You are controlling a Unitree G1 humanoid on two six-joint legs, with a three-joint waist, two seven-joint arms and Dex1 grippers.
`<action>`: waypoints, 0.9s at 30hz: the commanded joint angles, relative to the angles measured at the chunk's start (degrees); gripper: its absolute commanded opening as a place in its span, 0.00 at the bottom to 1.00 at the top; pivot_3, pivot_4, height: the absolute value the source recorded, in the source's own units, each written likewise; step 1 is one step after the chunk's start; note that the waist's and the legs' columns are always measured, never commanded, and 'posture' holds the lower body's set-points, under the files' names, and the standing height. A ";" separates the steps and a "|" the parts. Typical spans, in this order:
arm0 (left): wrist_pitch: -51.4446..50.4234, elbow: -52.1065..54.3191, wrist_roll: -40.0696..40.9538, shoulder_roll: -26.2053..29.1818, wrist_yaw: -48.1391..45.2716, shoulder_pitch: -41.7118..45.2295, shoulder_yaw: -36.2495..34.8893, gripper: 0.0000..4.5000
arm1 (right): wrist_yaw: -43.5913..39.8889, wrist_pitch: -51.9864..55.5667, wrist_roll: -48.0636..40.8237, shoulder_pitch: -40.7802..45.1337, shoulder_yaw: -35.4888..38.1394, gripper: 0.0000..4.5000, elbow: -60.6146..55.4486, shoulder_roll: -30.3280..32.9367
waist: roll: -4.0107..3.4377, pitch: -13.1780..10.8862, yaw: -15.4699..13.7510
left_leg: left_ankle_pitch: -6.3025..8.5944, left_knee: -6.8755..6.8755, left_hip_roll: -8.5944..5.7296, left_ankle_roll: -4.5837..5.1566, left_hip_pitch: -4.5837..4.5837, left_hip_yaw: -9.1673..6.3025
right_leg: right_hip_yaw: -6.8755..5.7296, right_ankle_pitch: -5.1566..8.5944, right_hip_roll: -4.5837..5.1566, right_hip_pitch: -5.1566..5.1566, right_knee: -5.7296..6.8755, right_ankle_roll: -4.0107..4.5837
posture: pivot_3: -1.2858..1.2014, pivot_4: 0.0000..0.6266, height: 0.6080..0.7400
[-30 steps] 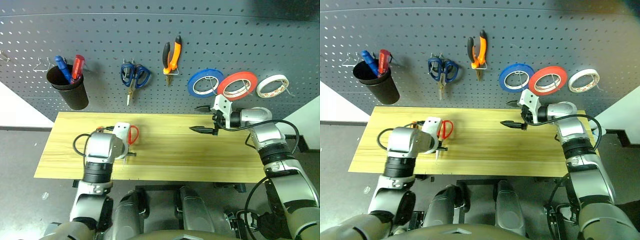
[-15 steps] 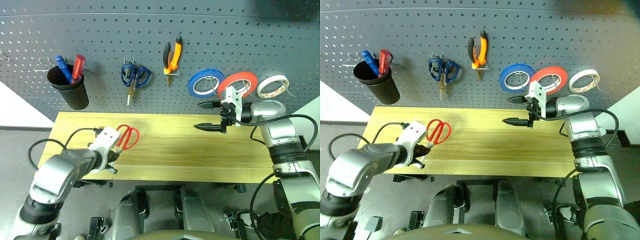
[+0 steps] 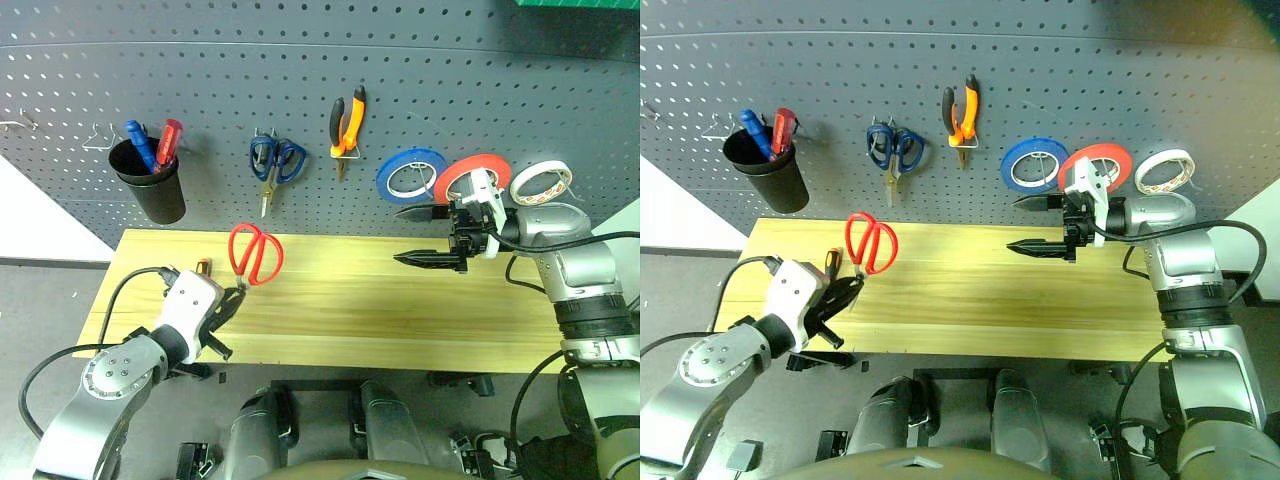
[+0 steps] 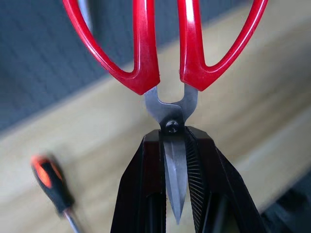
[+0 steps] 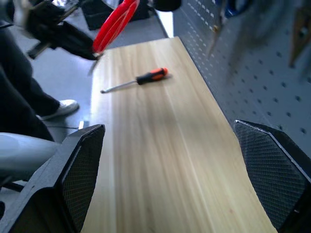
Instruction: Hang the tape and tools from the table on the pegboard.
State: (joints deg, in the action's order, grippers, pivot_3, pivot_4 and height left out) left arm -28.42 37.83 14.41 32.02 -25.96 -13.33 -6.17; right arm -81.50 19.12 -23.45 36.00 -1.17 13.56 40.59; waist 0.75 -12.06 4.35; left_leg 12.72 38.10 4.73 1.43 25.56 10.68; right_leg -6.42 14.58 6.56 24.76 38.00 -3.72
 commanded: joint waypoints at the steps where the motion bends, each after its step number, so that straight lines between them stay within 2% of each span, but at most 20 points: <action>1: 8.87 -0.61 -0.76 -1.73 -0.69 0.21 -1.77 0.06 | -0.31 0.89 -2.10 0.18 2.29 1.00 -2.99 1.31 | 0.01 0.32 -0.30 | 0.01 0.00 0.00 0.02 0.03 0.00 | 0.00 0.00 -0.01 0.01 0.00 0.00 | 0.49 0.17 0.95; 7: 14.21 -2.49 -4.30 -3.06 2.13 5.41 -1.60 0.06 | -0.06 0.19 -1.73 0.97 1.91 1.00 -2.56 1.08 | 0.04 1.06 -0.58 | 0.04 0.01 -0.02 0.09 0.08 0.02 | -0.01 0.00 -0.01 0.02 -0.04 -0.01 | 0.49 0.16 0.95; 13: 11.60 -6.37 -7.67 -4.86 4.84 14.42 2.39 0.06 | 0.46 -0.33 -1.13 2.16 1.46 1.00 -1.48 0.47 | -0.01 1.45 -0.50 | -0.17 0.02 -0.03 0.07 0.07 0.05 | -0.02 -0.01 -0.08 -0.01 -0.03 -0.03 | 0.49 0.16 0.95; 19: 9.02 -9.68 -10.04 -4.78 5.31 17.46 4.44 0.06 | 1.01 -0.62 -0.62 2.72 1.19 1.00 -1.05 0.25 | 0.00 1.48 -0.49 | -0.18 0.02 -0.07 0.07 0.04 0.08 | -0.01 -0.01 -0.13 -0.01 -0.02 -0.03 | 0.49 0.16 0.95; 24: 5.10 -14.69 -12.21 -8.84 9.01 22.83 6.78 0.06 | 1.26 -1.10 -0.08 1.72 1.07 1.00 -1.25 0.69 | 0.01 1.50 -0.86 | -0.17 0.07 -0.07 0.09 0.05 0.08 | -0.02 -0.01 -0.09 -0.06 -0.02 -0.04 | 0.49 0.16 0.95; 27: 5.14 -16.10 -13.75 -9.43 9.19 23.99 8.19 0.06 | 1.40 -1.15 -0.06 1.82 1.01 1.00 -1.18 0.70 | 0.01 1.51 -0.77 | -0.18 0.08 -0.09 0.08 0.03 0.08 | -0.02 -0.01 -0.12 -0.06 -0.01 -0.04 | 0.48 0.16 0.95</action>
State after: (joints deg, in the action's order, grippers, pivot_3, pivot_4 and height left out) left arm -24.23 21.44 2.23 22.21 -17.11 9.85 1.34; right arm -80.19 18.59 -23.25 37.21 -1.38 13.03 40.80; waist 0.76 -10.55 3.57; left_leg 12.54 38.18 4.64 1.51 25.59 10.76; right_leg -6.44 14.57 6.44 24.70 37.99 -3.76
